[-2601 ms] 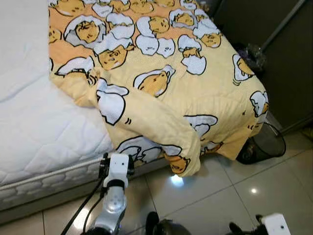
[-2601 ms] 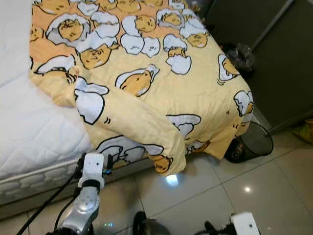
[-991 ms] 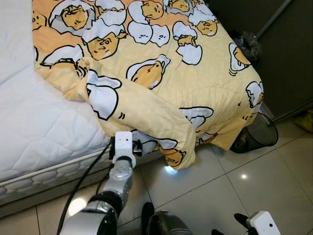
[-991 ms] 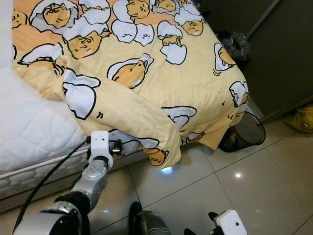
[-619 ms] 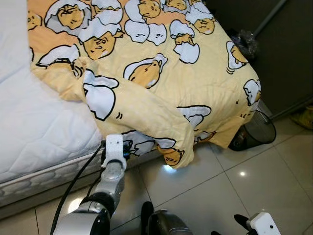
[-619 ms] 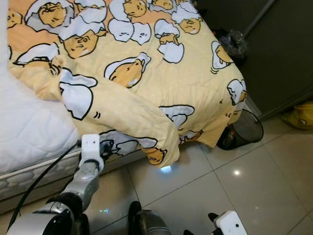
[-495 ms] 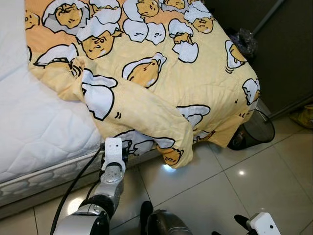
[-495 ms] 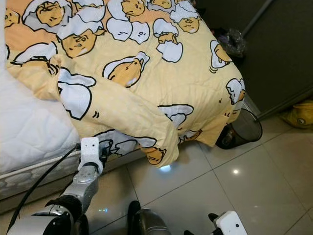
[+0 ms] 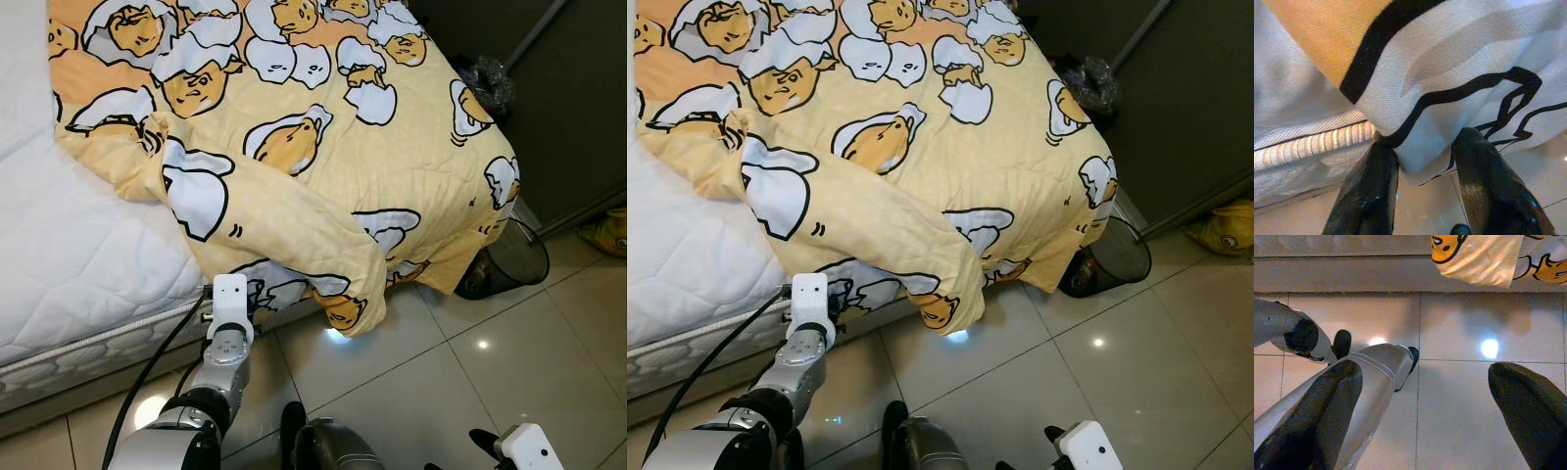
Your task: Clean up the room
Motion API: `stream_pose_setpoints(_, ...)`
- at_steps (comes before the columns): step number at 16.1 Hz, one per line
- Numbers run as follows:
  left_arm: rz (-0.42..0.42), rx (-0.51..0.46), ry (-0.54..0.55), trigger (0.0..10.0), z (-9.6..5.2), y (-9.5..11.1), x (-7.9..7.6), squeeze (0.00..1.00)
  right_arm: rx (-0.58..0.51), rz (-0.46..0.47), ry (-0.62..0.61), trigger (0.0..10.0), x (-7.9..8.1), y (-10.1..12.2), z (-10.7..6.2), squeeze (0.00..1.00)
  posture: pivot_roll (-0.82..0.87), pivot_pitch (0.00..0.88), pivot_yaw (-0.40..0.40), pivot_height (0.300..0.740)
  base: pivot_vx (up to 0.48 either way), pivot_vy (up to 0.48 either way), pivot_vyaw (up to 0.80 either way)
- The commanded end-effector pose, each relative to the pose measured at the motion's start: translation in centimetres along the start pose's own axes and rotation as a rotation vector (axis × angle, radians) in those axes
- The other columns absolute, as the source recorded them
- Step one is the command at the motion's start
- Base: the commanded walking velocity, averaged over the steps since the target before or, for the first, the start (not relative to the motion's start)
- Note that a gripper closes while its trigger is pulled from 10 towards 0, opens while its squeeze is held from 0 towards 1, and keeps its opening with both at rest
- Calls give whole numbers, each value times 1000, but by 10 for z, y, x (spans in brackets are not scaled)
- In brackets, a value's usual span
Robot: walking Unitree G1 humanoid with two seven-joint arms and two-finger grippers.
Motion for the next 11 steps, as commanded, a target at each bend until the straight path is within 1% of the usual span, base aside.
stream_pose_setpoints(1,14,46,-57,0,-4,-9,-16,0,37,12,-8,10000,0,-9,-4,0,-226,353,-253,740,0,0,0)
stream_pose_setpoints(4,43,49,-54,0,-3,-7,-16,0,38,13,-18,10000,-3,-9,-5,0,-228,355,-250,740,0,0,0)
stream_pose_setpoints(6,45,45,-59,0,-2,-5,-15,0,46,8,-25,10000,-5,-11,-4,0,-230,352,-249,740,0,0,0)
stream_pose_setpoints(7,81,31,-84,0,-2,-4,-18,0,42,10,-27,10000,-5,-10,-3,0,-230,352,-247,740,0,0,0)
stream_pose_setpoints(8,100,30,-98,0,-2,-4,-18,0,39,11,-26,10000,-4,-9,-1,0,-230,353,-245,740,0,0,0)
stream_pose_setpoints(10,100,38,-104,0,-2,-9,-14,0,33,13,-28,10000,-3,-10,2,0,-220,348,-232,740,0,0,0)
stream_pose_setpoints(11,120,38,-123,0,-3,-11,-13,0,24,15,-31,10000,-3,-9,6,0,-205,340,-217,740,0,0,0)
Point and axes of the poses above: a point about 5 cm out from each wrist's last joint towards the gripper, its own z axis pointing out of the wrist towards the gripper, its own y axis along the axis of the wrist's last joint, x = y × z, the point moved 4 cm from there along z, pointing out of the wrist towards the gripper, and after that the axes turned 3 degrees about z, right-handed, at the moved point
